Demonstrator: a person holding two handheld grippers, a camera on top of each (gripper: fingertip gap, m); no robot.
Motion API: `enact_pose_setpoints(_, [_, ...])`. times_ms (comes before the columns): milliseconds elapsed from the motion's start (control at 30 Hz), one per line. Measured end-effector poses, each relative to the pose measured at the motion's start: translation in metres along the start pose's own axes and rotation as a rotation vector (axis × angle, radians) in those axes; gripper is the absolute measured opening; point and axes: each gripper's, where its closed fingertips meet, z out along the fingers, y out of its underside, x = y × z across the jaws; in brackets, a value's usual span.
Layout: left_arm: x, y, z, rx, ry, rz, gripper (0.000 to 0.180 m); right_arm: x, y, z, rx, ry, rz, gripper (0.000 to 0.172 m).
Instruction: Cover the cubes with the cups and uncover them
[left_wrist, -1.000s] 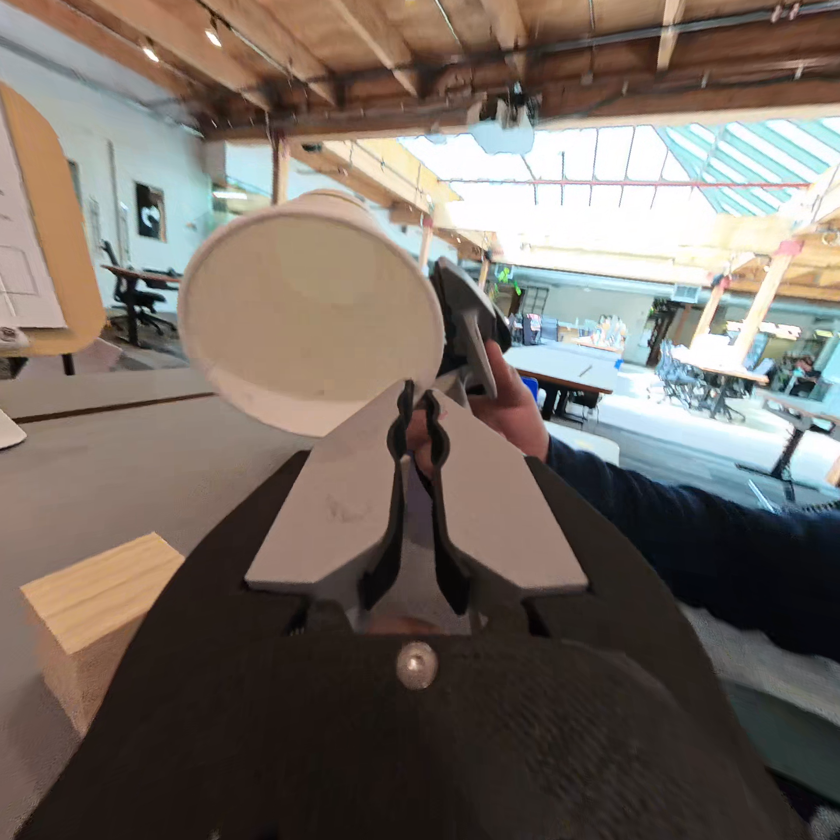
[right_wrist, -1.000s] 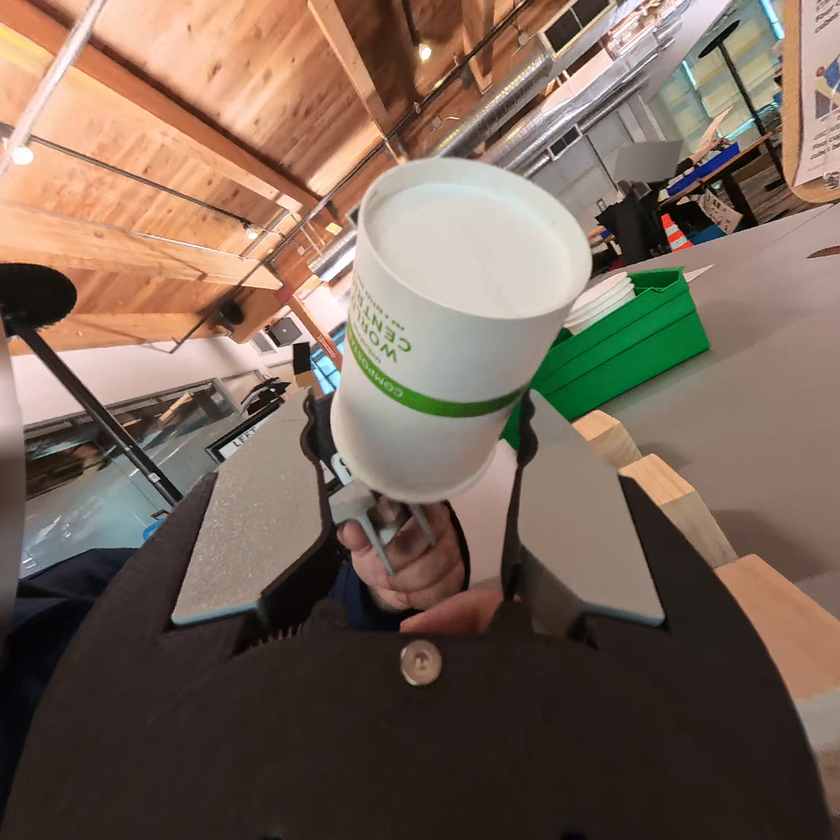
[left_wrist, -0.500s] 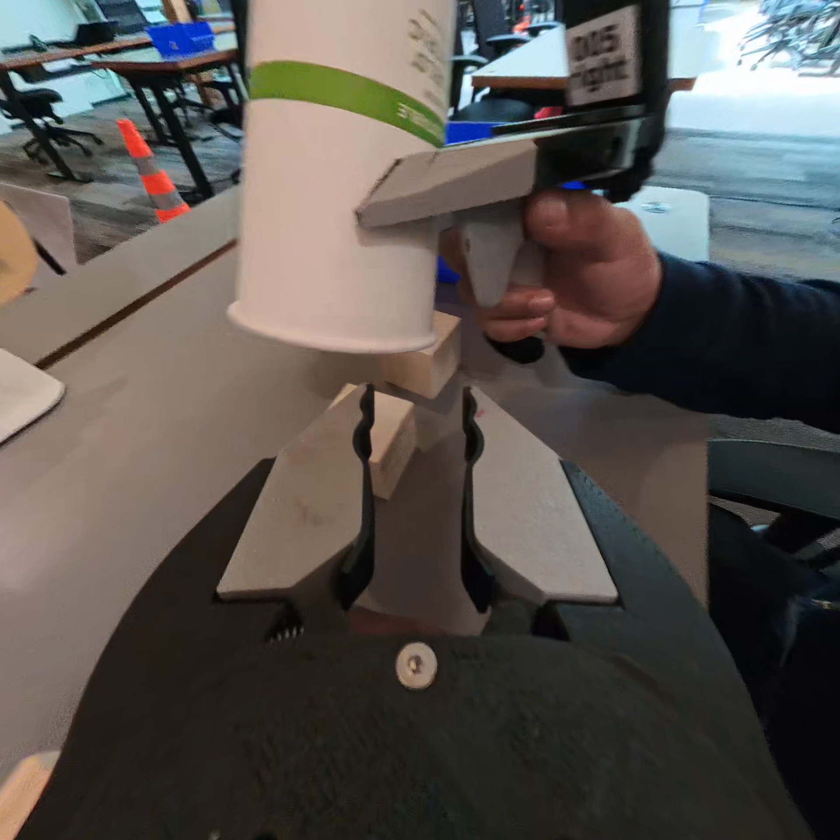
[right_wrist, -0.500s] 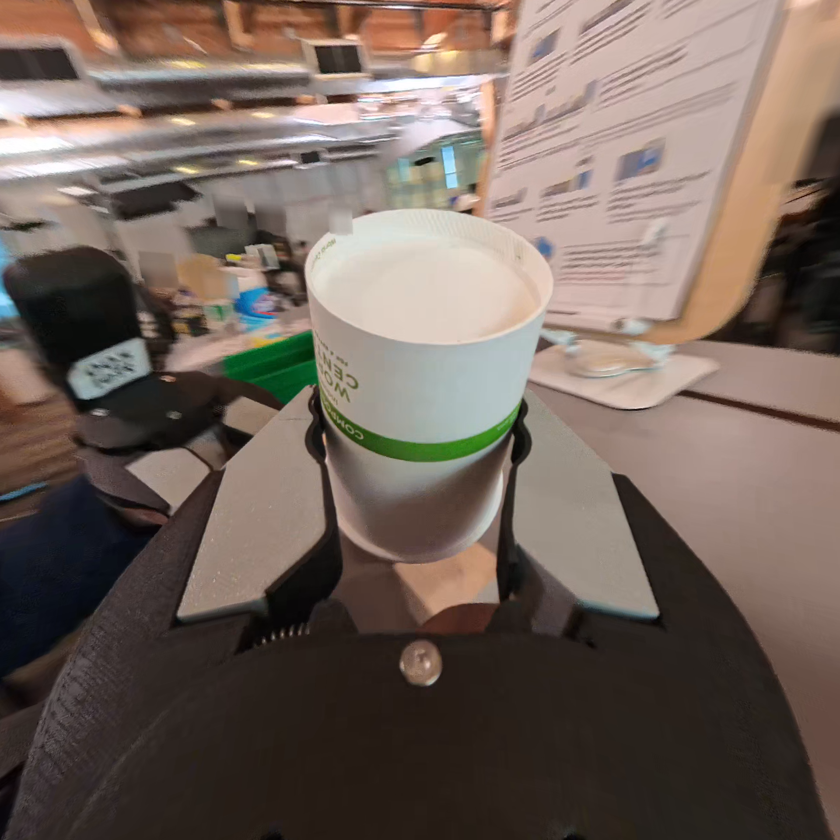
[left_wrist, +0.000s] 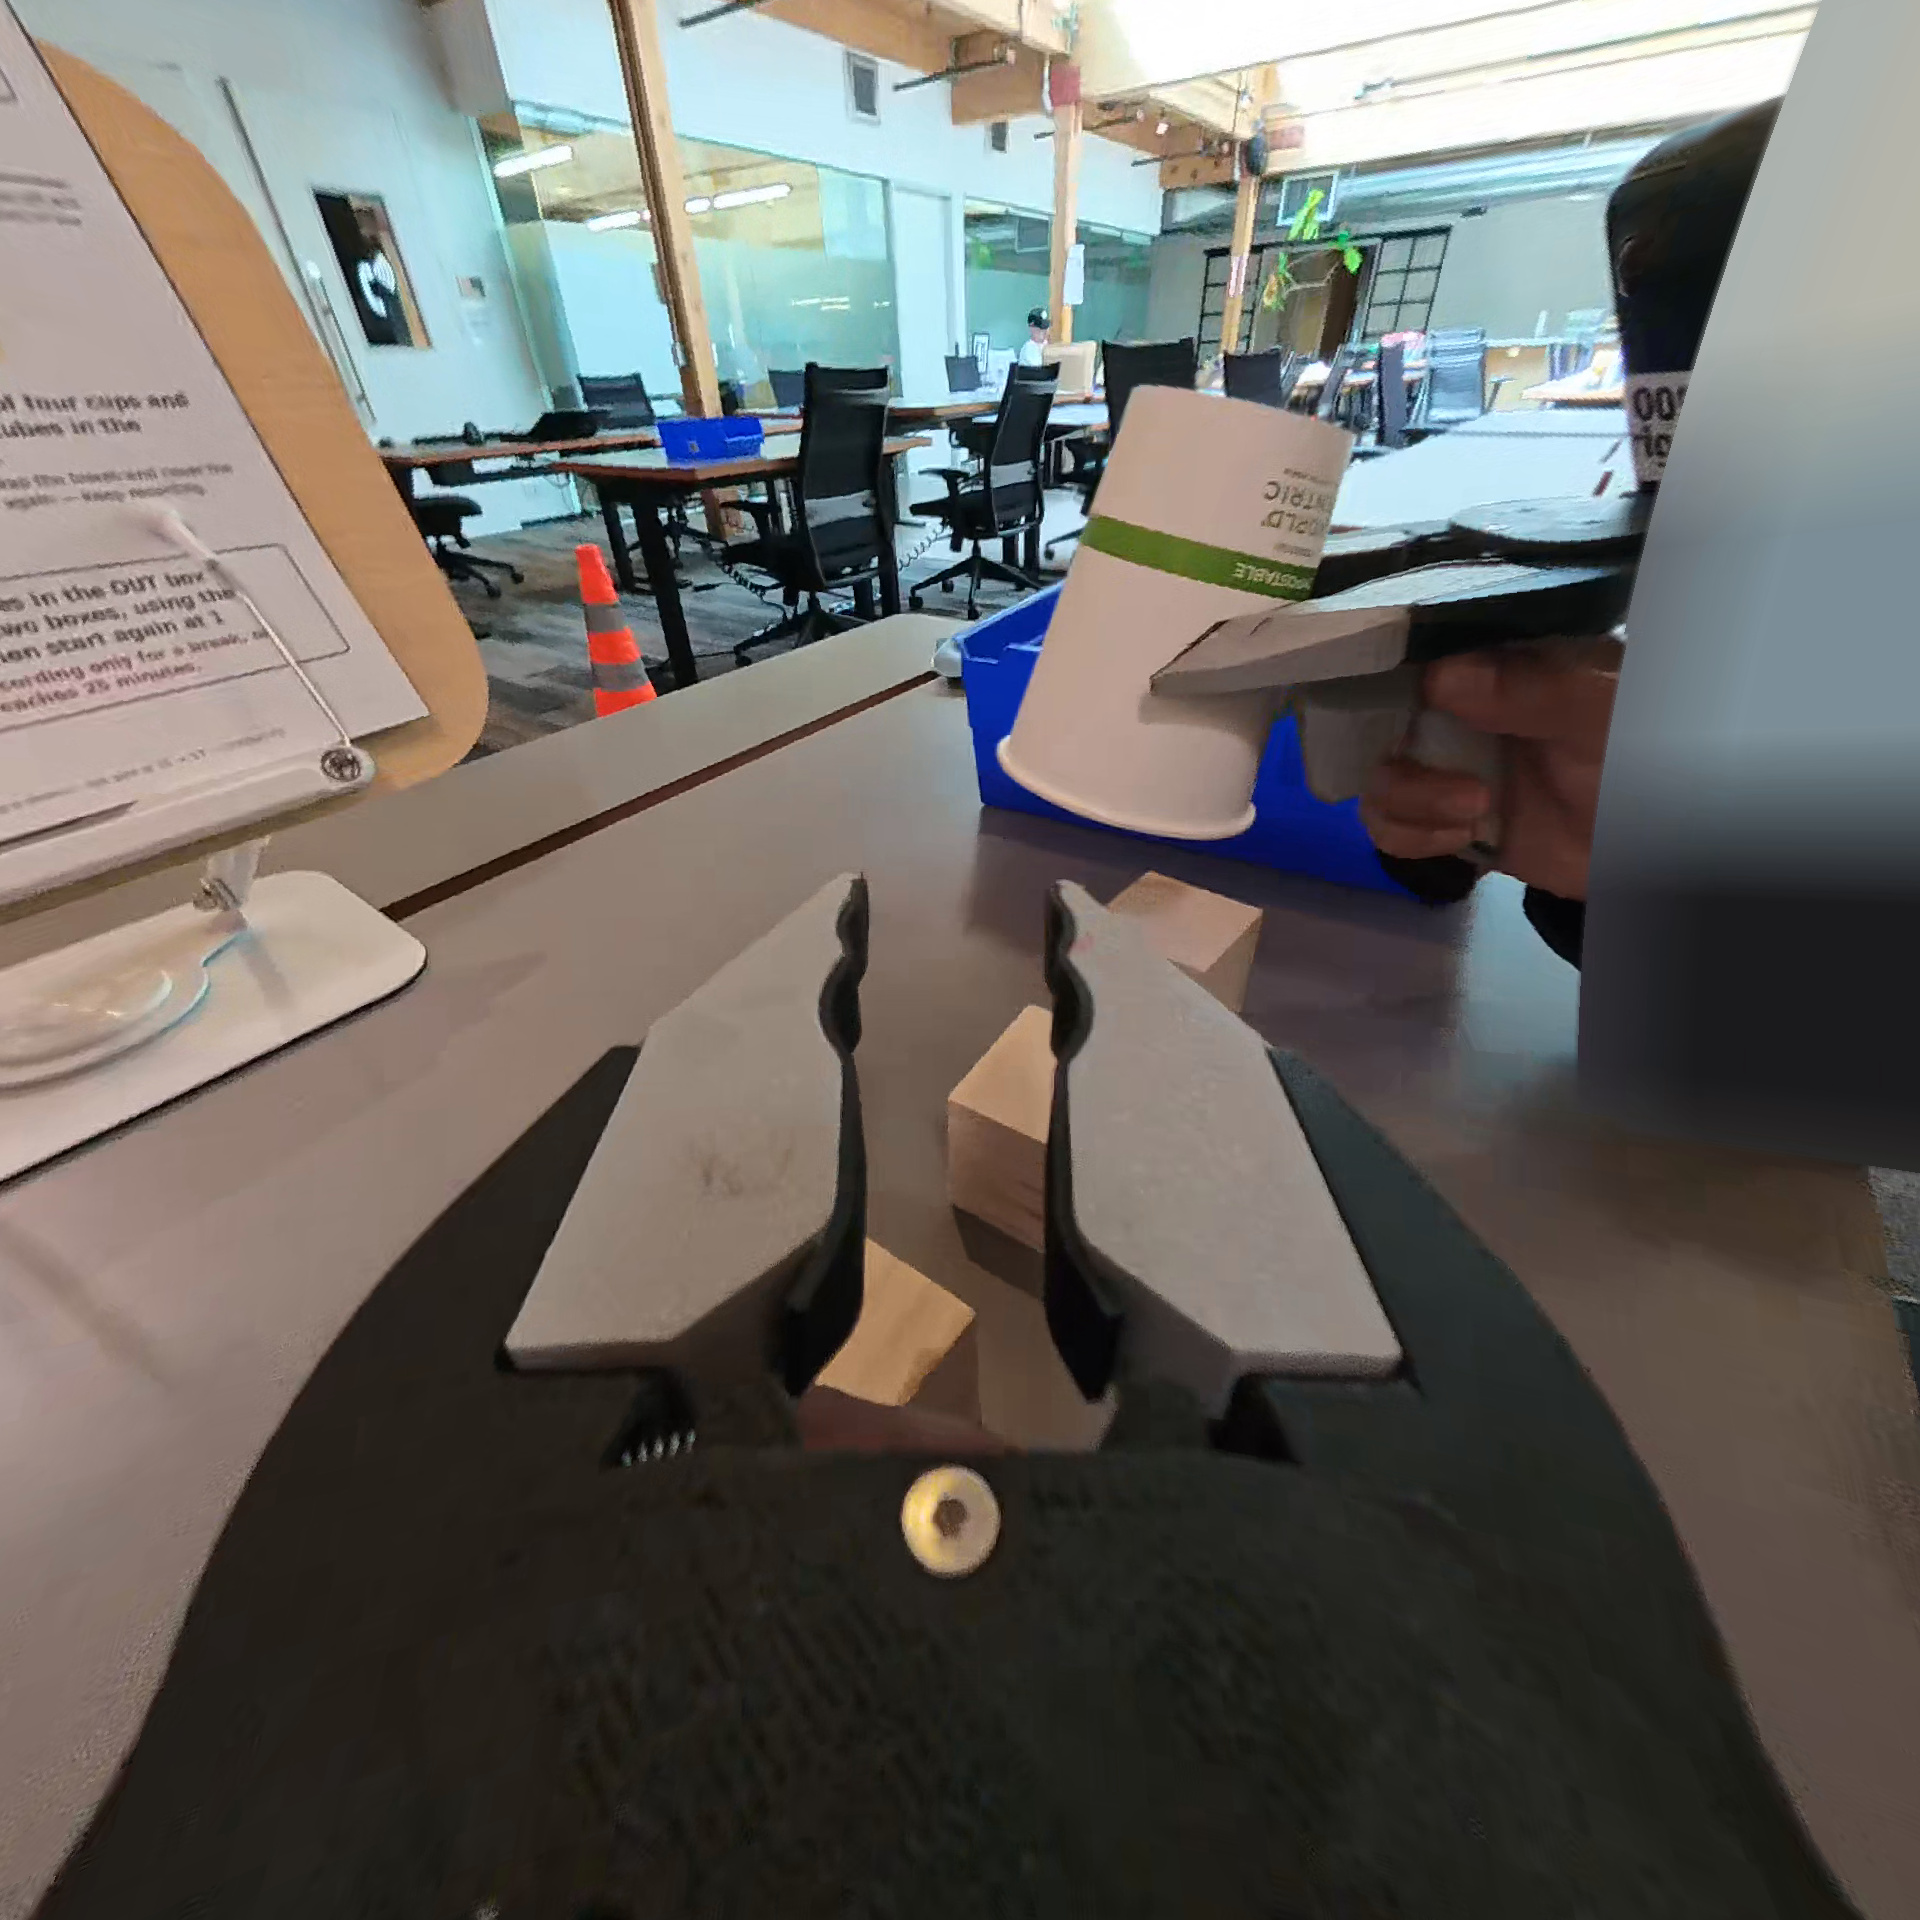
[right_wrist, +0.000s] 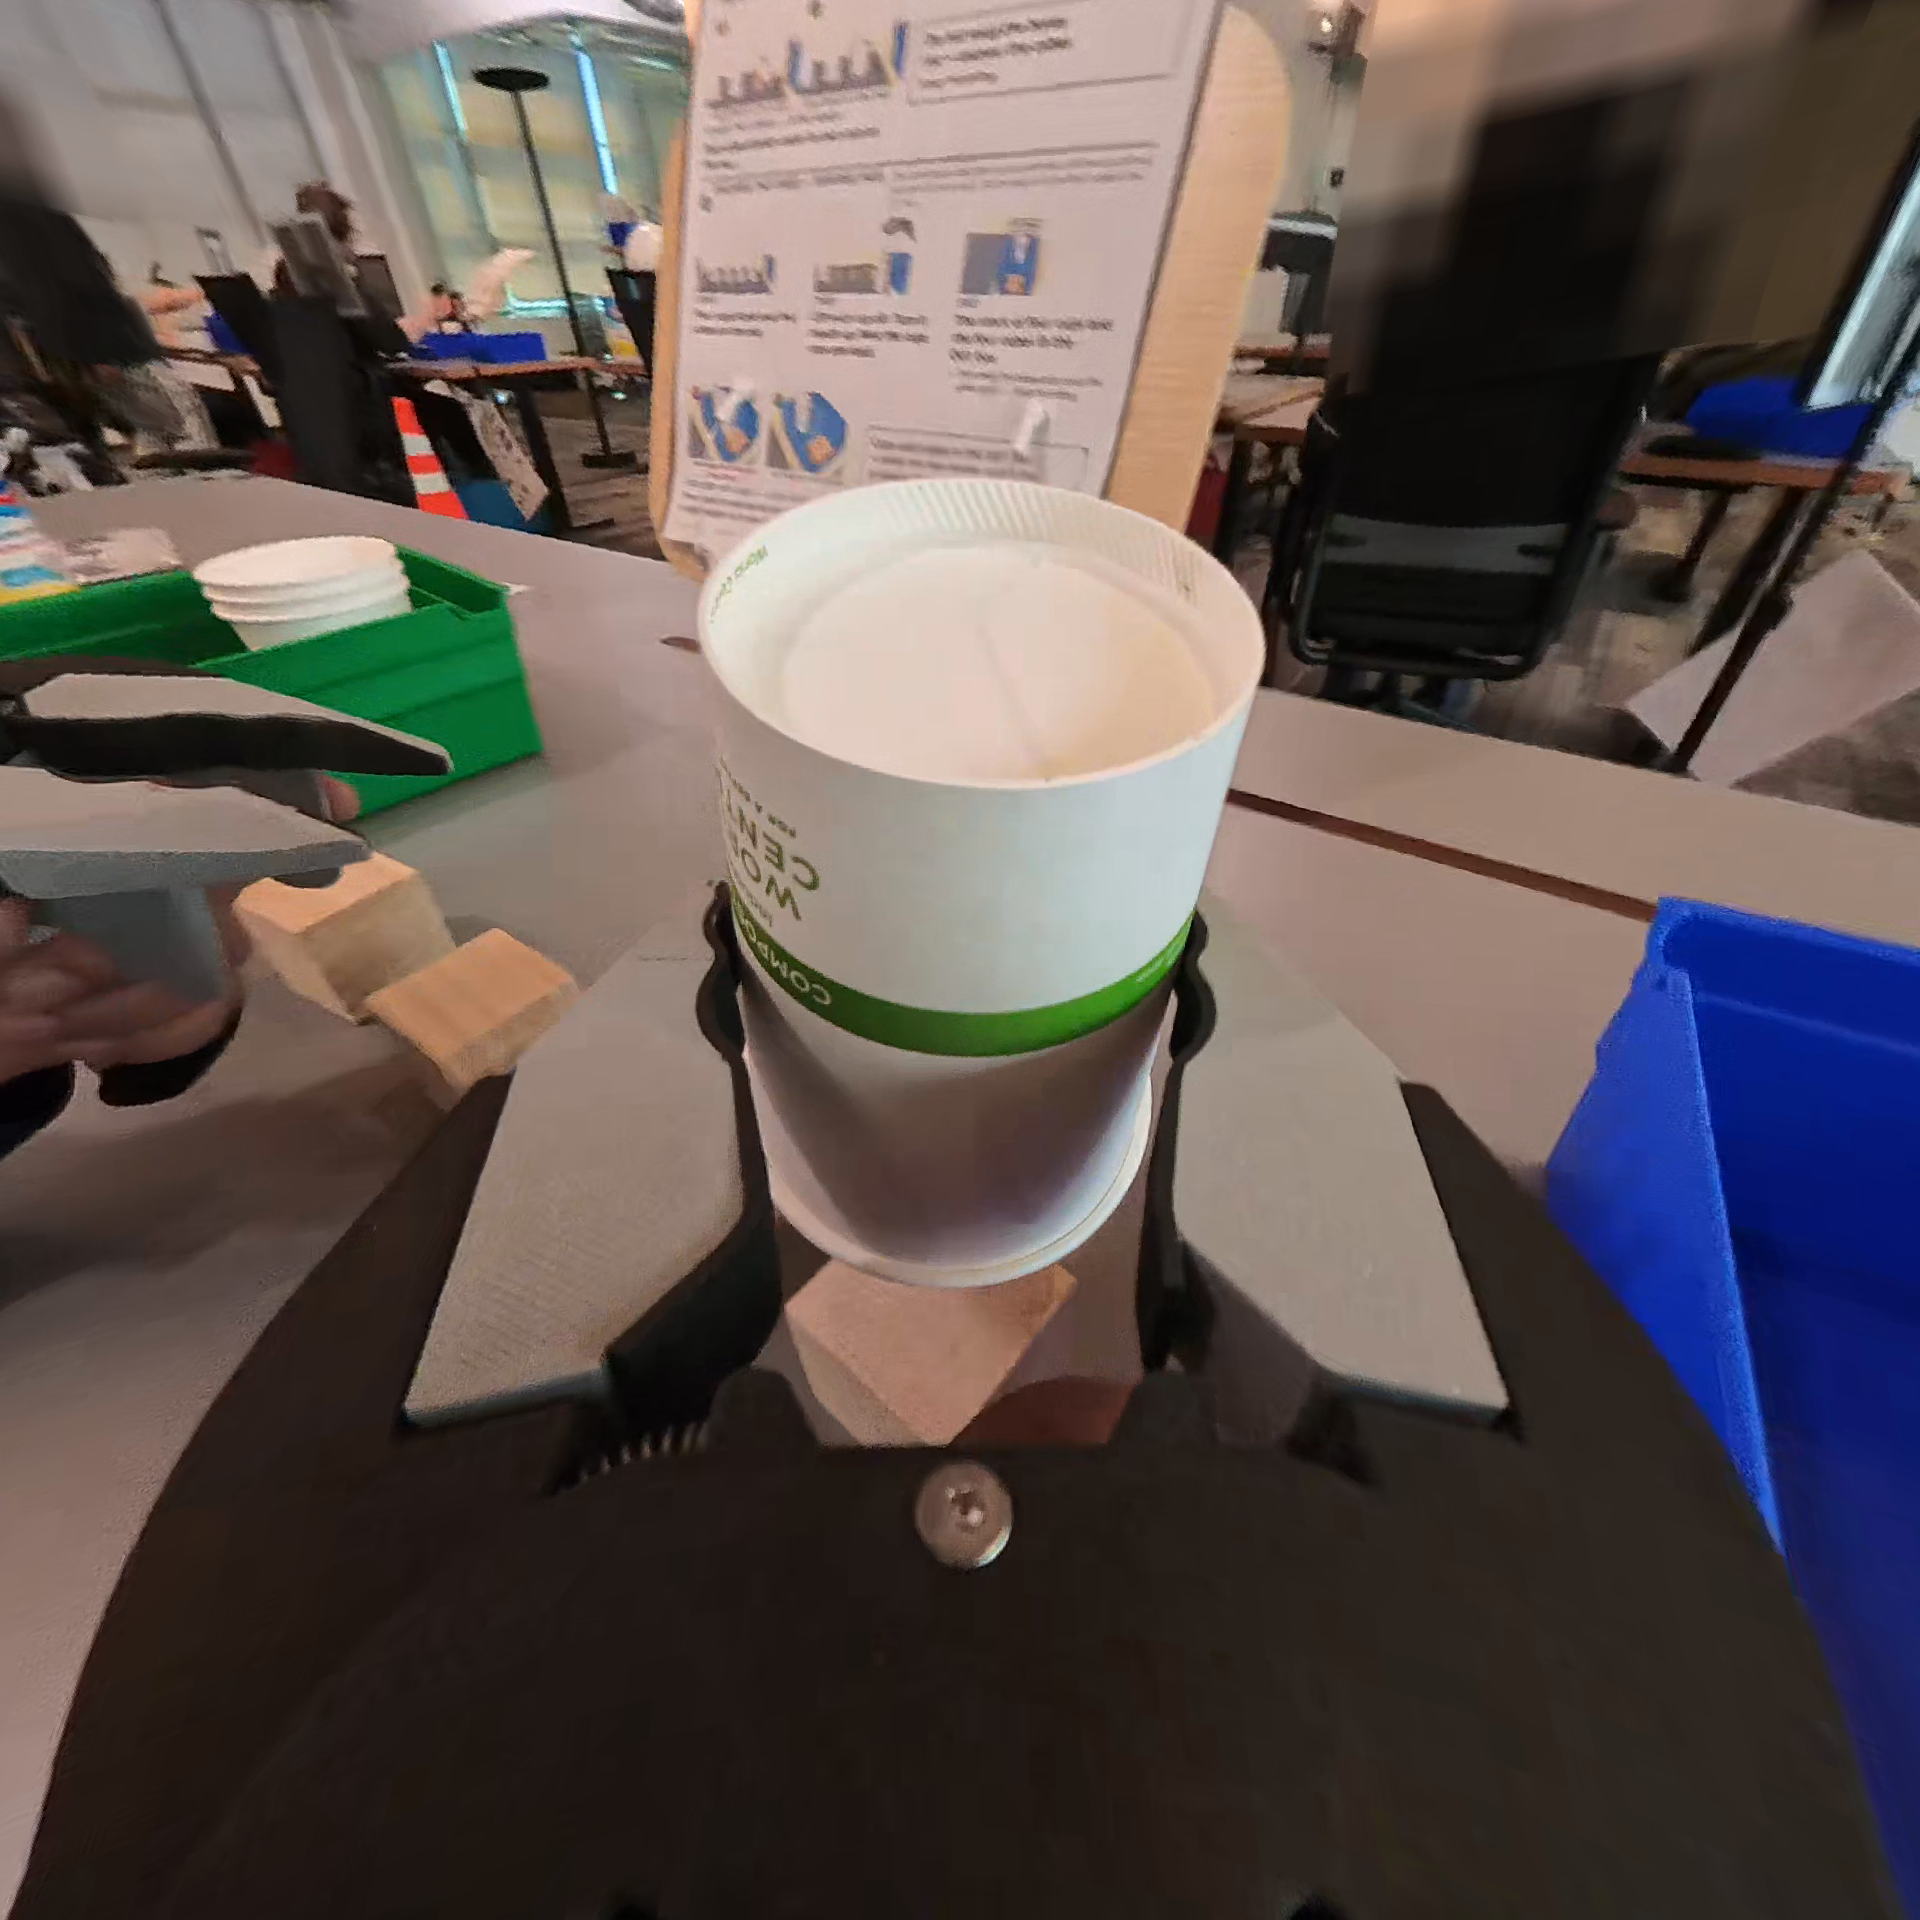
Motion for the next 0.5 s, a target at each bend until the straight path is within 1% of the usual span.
enact_pose_setpoints(100, [-0.002, 0.013, 0.003, -0.052, 0.019, -0.024, 0.035, 0.002, 0.021, 0.002, -0.075, -0.002, 0.035, 0.082])
enact_pose_setpoints(200, [-0.003, 0.02, 0.004, -0.066, 0.033, -0.042, 0.035, 0.006, 0.035, 0.003, -0.098, 0.049, -0.02, 0.082])
enact_pose_setpoints(300, [-0.005, 0.023, 0.004, -0.075, 0.037, -0.053, 0.035, 0.003, 0.051, 0.003, -0.141, 0.052, -0.038, 0.082])
enact_pose_setpoints(400, [-0.006, 0.021, 0.003, -0.069, 0.034, -0.06, 0.035, 0.001, 0.07, 0.003, -0.205, 0.043, -0.042, 0.082])
enact_pose_setpoints(500, [-0.007, 0.017, 0.001, -0.052, 0.019, -0.038, 0.035, -0.002, 0.076, -0.001, -0.218, 0.015, -0.03, 0.082])
